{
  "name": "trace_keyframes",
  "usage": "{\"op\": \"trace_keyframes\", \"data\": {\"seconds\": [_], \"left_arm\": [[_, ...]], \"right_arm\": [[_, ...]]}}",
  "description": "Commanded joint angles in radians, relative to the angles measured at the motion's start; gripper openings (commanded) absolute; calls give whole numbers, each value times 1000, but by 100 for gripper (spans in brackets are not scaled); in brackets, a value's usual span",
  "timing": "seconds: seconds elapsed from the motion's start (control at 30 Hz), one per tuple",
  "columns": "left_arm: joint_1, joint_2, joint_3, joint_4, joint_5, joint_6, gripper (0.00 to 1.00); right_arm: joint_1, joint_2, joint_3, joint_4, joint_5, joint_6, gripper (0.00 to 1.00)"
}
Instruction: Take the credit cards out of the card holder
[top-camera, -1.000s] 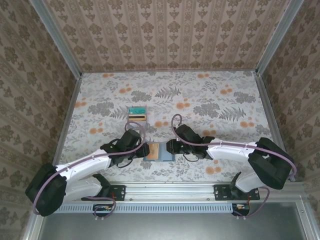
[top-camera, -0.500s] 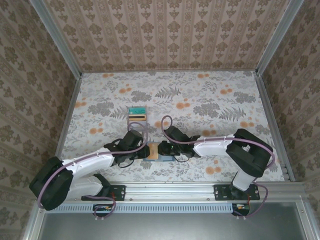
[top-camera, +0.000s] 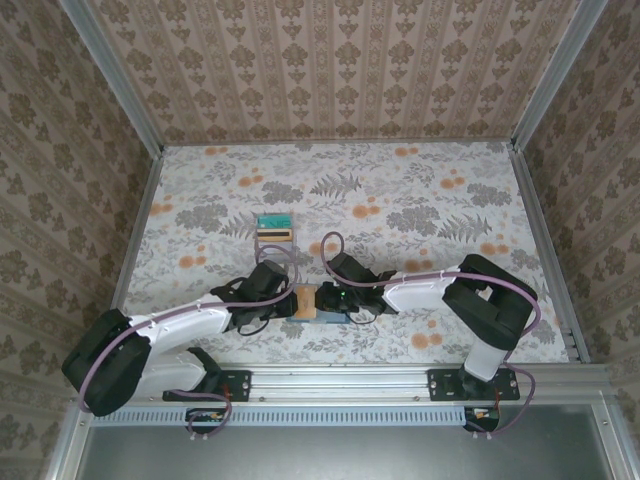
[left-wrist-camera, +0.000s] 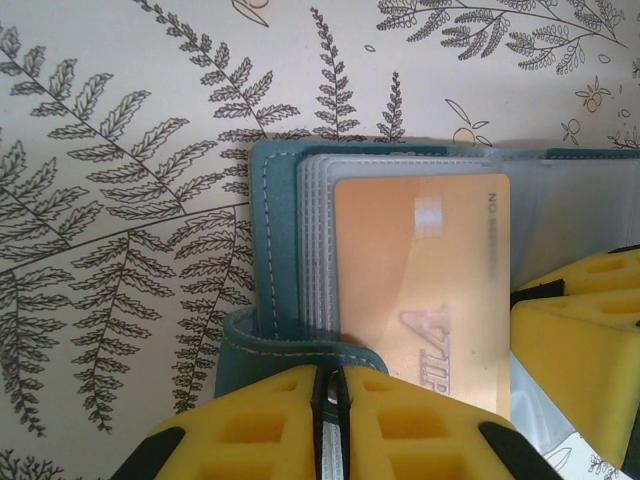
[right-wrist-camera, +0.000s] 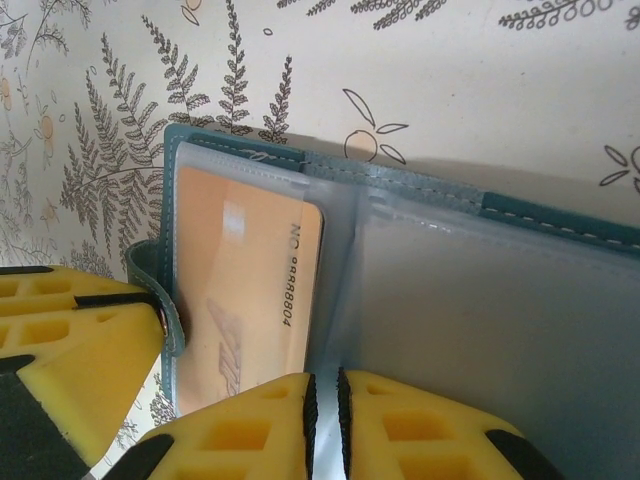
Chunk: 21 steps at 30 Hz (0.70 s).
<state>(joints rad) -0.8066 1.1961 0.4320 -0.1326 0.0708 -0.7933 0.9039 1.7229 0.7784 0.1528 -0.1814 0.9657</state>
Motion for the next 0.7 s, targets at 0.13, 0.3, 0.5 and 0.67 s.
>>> {"op": "trace_keyframes", "data": {"seconds": [0.13, 0.3, 0.5, 0.67], "left_arm": [[-13, 9, -16, -40, -20, -20, 14], [-12, 3, -18, -47, -31, -24, 13], [-13, 7, -19, -45, -29, -26, 13], [-13, 5, -20, -48, -27, -26, 13]], "right_arm": [[6, -8, 13, 15, -7, 17, 19], [8, -56, 24, -34, 25, -4, 19], [10, -20, 35, -26, 8, -1, 20], [9, 10, 38, -16, -6, 2, 21]]}}
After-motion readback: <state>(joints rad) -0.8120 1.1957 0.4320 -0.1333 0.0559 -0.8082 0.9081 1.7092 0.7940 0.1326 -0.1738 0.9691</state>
